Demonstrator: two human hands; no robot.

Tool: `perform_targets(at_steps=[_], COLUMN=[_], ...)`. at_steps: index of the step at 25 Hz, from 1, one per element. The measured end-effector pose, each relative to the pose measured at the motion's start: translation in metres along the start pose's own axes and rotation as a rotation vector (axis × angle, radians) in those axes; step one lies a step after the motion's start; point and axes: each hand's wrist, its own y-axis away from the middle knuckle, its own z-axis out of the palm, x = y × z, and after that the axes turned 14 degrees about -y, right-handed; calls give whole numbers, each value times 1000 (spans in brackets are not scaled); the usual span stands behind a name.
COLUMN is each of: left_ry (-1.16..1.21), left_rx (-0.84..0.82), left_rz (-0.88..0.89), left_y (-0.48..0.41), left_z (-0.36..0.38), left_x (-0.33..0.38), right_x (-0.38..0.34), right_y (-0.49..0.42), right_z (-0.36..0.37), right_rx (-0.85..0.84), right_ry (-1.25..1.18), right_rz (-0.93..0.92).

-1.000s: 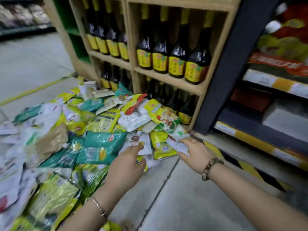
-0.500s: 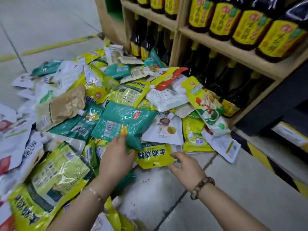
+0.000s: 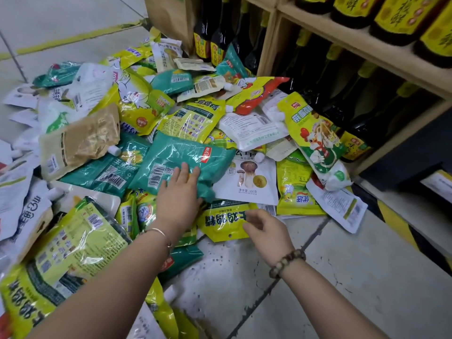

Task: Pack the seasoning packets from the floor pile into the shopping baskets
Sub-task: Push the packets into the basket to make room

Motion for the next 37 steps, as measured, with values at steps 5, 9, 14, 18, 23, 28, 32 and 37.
perform_targets(at_steps=[5,9,14,18,23,28,32,37], left_ry=[273,657,1338,1677,1583,1089,721,285], left_rx=[119,279,89,-446,-772,-281,-200,-244], left_rz=[-34,-53,-175,-392,-335,-256,-336,-342], left_y=[20,51,60,47,29,-27,-65,-83], left_z=[-52,-97,-133,-120,-90,-65,-43,-37], left_x=[-14,-16,9,40,68,54,48,80], right_x=[-11,-21,-40,-28,13,45,50,49], right_y=[2,4,11,19,42,48,47,45], right_z=[-2,-15,-34,-57,-66,-59,-59,-61], right_rx=[24,2,-202,-246,-152,193,305,394], right_ry=[-121,-299,-479,-741,-945,-823,-792,-834], right_rz=[-37,-76,-174,49,344,310,334,344])
